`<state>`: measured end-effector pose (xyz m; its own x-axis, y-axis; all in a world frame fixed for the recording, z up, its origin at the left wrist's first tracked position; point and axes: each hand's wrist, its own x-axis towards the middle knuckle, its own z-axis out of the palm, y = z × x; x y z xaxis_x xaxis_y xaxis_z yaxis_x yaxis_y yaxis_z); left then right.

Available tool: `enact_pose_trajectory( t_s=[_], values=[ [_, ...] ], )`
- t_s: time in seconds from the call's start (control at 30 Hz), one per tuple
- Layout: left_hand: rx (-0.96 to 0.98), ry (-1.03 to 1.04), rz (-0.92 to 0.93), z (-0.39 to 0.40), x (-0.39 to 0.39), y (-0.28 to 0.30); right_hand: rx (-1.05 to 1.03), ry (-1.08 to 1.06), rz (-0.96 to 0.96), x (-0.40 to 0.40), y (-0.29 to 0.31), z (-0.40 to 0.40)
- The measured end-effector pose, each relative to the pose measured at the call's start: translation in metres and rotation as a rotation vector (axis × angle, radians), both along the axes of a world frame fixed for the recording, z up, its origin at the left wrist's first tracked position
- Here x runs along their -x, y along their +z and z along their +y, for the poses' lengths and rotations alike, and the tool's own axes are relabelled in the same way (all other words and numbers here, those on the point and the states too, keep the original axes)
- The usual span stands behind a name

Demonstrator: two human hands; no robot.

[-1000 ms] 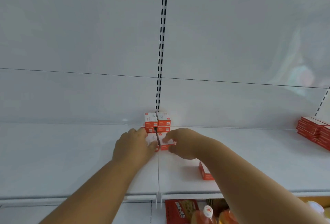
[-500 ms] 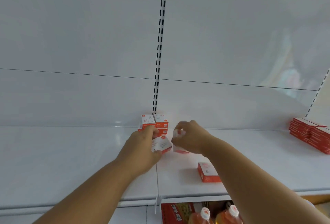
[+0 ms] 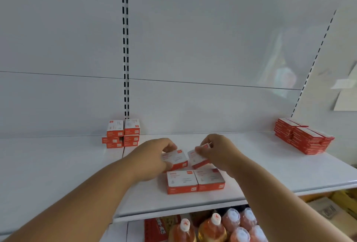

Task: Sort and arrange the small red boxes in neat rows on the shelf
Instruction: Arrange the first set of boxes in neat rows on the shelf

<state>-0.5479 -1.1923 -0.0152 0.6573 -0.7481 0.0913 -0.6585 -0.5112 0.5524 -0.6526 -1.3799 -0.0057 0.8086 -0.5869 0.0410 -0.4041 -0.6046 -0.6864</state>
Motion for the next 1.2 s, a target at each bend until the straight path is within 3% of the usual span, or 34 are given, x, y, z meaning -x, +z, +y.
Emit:
enact_pose_trajectory(
  t_s=[0.2,0.33,0.43,0.8,1.2],
  values=[
    [-0.067,0.012,0.046,-0.003,0.004,0.004,0.232,0.173,0.129,0.008,-0.007,-0.006],
    [-0.127,-0.009,0.064,0.001,0.023,0.007,0.176,0.396,0.085,0.029,-0.002,-0.016],
    [-0.262,-0.086,-0.029,0.000,0.041,0.004,0.130,0.568,0.181,0.041,-0.003,-0.027],
    [-0.228,-0.083,-0.191,-0.005,0.057,-0.009,0.226,0.568,0.051,0.039,-0.017,-0.030],
    [-0.261,-0.080,-0.186,-0.007,0.060,-0.009,0.246,0.629,0.154,0.036,-0.004,-0.030]
  ],
)
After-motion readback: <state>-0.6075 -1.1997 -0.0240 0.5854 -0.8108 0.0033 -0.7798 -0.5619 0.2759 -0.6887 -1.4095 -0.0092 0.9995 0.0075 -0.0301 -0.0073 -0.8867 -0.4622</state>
